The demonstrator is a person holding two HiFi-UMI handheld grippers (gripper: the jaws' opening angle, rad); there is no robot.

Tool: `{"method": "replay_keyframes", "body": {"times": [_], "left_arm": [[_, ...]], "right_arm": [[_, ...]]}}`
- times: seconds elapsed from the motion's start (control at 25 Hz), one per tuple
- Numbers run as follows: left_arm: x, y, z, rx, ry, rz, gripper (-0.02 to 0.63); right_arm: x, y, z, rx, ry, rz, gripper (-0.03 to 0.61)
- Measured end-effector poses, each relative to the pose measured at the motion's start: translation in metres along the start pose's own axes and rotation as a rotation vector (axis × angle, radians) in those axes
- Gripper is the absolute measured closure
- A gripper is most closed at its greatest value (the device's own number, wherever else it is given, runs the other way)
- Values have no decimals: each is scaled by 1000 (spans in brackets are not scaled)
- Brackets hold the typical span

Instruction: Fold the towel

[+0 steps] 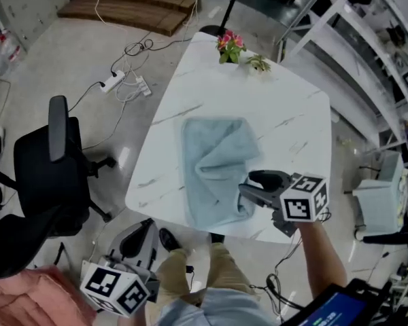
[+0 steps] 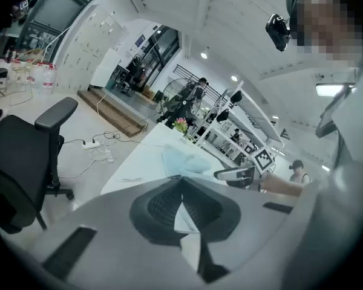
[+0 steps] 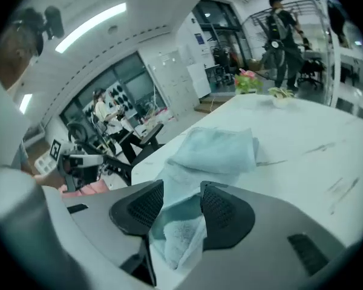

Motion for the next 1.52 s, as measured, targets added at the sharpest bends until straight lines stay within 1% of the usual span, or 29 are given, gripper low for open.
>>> {"method": "replay_keyframes", "body": {"times": [0.08,0.16,0.24,0.36,0.4,0.52,0.56,0.6,0.64,0.68,0.8,0.92,1.08,1.16,1.24,1.36,1.44,1.52], "left_arm": [[3,3,2,5,-15,1,606],[4,5,2,11,-23,2,606],[2,5,2,14,-25,-1,606],[-1,1,4,12,-21,-9,606],[-2,-1,4,10,-22,-13,606],[-2,-4,7,4,-28,-17,606],[-2,-4,7,5,-29,-14,606],[-1,-3,6,8,-28,-10,606],[-1,-3,5,10,-25,-6,606],[-2,-2,4,13,-20,-2,606],[-7,2,-3,20,0,11,606],[-12,8,-10,35,24,29,606],[-18,10,-10,46,29,50,606],[-19,6,-5,41,19,56,606],[-16,2,2,28,4,61,606],[-7,-6,16,3,-23,71,606],[3,-9,26,-7,-46,80,606],[12,-9,32,-10,-62,88,606]], "right_arm": [[8,12,1,42,21,-9,353],[17,20,1,11,1,30,317],[19,25,0,-42,-7,77,311],[9,29,-5,-50,44,74,311],[10,31,-6,-47,41,67,311],[27,32,0,-74,-50,62,312],[31,31,2,-98,-76,80,353],[32,28,2,-121,-85,102,443],[29,22,0,-137,-76,115,490],[23,13,-3,-148,-57,115,522],[6,-26,-18,-206,2,85,528],[7,-75,-29,-318,12,63,528],[43,-126,-17,-470,-73,46,526],[65,-136,-2,-528,-127,51,525],[82,-137,16,-576,-192,64,523],[105,-134,38,-608,-259,66,522],[117,-132,44,-602,-264,55,522],[122,-133,44,-605,-283,25,515]]}}
Point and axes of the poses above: the fingertips, and each gripper's own axes: x forward along the fingers, y to its right, z out of its underside, the point moved 6 cm from there along -x, backward along the fingers, and after that the axes turned 13 degrees about -y, right-handed, at the moved point
